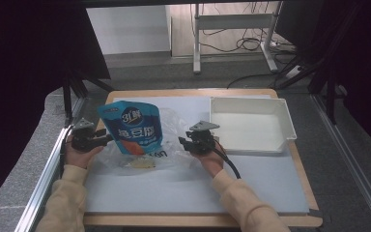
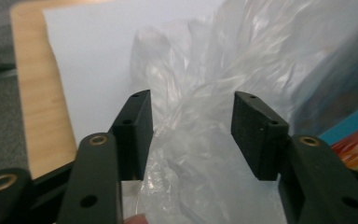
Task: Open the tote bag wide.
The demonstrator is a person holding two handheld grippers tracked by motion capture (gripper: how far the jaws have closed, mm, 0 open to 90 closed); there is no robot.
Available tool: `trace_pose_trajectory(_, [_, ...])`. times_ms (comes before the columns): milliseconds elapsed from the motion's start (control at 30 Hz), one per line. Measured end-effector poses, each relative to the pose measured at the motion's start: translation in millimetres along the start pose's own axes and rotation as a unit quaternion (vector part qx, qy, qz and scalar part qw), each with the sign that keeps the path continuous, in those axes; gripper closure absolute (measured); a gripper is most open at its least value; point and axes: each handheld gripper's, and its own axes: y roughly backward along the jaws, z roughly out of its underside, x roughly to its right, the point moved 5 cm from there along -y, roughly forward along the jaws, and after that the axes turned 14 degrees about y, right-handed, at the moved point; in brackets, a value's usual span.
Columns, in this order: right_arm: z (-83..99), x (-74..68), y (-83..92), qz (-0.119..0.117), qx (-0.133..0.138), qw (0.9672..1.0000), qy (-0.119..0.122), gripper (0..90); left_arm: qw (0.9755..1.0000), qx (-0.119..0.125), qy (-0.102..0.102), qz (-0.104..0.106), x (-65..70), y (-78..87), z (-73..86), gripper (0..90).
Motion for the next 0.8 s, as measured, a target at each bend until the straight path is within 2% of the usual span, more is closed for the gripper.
trace_pose_trajectory(233, [-13.2,5.4,20.8,-0.006,0.031,0.9995,-0.001,49.8,0.999,0.041,0.004,0.018,6.1,25.5,-15.7,34.2])
trace_pose_trajectory(433, [-16.6,13.1,33.9,-0.005,0.049,0.9987,-0.011,48.3,0.9964,0.078,0.009,0.032,13.5,44.1,-26.6,22.0])
trace_pose_trajectory(600, [-16.9,16.5,39.8,-0.005,0.055,0.9984,-0.014,48.0,0.9945,0.097,0.01,0.037,18.7,55.5,-32.3,17.2])
trace_pose_trajectory(733, [-15.8,17.5,41.1,-0.008,0.053,0.9984,-0.016,47.9,0.9913,0.112,0.02,0.066,23.2,61.5,-35.4,13.6])
trace_pose_trajectory(800, [-15.6,17.4,40.8,-0.008,0.053,0.9984,-0.017,47.9,0.9915,0.112,0.021,0.063,23.5,61.7,-35.8,12.0])
